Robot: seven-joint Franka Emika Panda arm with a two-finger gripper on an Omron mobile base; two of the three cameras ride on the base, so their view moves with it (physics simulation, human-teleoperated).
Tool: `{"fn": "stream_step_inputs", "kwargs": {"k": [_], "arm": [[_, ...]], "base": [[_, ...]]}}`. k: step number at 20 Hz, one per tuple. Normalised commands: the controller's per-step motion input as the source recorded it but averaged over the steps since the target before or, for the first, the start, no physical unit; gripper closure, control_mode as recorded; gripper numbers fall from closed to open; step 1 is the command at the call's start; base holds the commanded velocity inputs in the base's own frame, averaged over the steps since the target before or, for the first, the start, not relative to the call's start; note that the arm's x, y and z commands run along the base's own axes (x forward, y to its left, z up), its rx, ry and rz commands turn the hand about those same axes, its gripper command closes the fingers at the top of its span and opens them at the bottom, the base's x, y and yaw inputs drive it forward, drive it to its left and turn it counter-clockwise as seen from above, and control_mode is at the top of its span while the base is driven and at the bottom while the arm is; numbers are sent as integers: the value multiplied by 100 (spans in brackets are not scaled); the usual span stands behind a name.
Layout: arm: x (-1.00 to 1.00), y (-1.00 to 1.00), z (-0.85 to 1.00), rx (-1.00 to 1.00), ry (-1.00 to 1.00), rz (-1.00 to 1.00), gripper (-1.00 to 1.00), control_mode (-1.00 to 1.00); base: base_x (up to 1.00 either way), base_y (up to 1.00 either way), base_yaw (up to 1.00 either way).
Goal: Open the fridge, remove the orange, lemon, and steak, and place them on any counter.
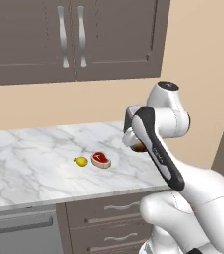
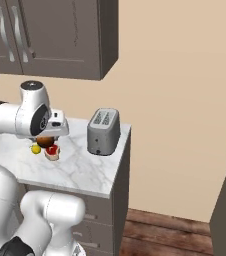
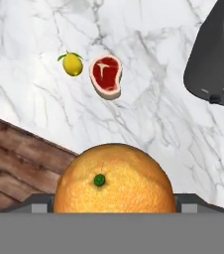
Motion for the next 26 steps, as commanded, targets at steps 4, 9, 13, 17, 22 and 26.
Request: {"fn": "stream_step_inputs", "kwargs": {"k": [4, 9, 13, 17, 22, 26], "arm": [[44, 31, -39, -7, 9, -1, 100, -100], [41, 4, -35, -1, 8, 0, 100, -100], [41, 0, -41, 0, 6, 0, 100, -100], [38, 0, -46, -1, 4, 0, 100, -100], [32, 0, -49, -1, 1, 0, 100, -100], [27, 0, -50, -1, 0, 0, 100, -100]], "base": [[0, 0, 0], [0, 0, 0], [0, 0, 0], [0, 0, 0], [0, 0, 0], [0, 0, 0]]}}
